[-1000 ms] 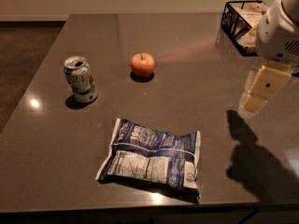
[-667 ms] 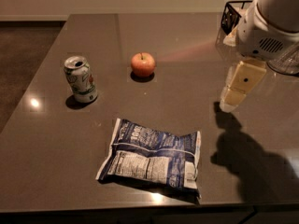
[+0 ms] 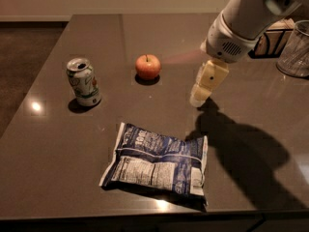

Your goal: Move apple near blue chip bag

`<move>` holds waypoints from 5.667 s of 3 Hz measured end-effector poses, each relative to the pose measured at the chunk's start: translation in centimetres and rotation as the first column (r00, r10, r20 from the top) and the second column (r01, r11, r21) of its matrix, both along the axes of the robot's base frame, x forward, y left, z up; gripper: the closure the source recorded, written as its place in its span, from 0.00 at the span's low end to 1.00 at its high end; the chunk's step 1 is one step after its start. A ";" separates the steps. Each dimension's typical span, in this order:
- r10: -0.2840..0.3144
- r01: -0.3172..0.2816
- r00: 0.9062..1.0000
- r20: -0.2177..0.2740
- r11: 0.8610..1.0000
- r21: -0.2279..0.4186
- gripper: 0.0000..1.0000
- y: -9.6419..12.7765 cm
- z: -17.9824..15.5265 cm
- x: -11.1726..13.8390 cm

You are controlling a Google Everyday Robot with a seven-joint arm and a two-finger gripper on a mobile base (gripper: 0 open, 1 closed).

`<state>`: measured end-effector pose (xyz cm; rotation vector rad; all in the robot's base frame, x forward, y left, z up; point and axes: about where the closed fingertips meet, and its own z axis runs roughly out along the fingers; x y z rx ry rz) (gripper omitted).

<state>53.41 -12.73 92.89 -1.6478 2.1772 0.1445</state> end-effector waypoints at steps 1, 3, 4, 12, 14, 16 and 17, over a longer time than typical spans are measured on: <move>0.004 -0.004 1.000 -0.001 0.999 0.046 0.00 2.8 -1.4 3.1; -0.018 0.019 1.000 -0.012 0.994 0.103 0.00 6.0 -4.2 10.2; -0.027 0.029 1.000 -0.014 0.993 0.118 0.00 6.9 -5.0 11.9; 0.163 -0.155 0.985 -0.049 0.977 0.147 1.00 8.1 -3.4 1.7; 0.268 -0.246 0.955 -0.125 0.955 0.166 1.00 6.8 -5.5 -4.4; 0.360 -0.333 0.922 -0.142 0.925 0.181 0.59 6.6 -6.9 -7.2; 0.361 -0.336 0.922 -0.140 0.925 0.179 0.35 6.7 -6.9 -7.3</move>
Offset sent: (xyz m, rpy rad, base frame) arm 0.1119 0.0711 -0.0487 0.1274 0.0281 -0.0242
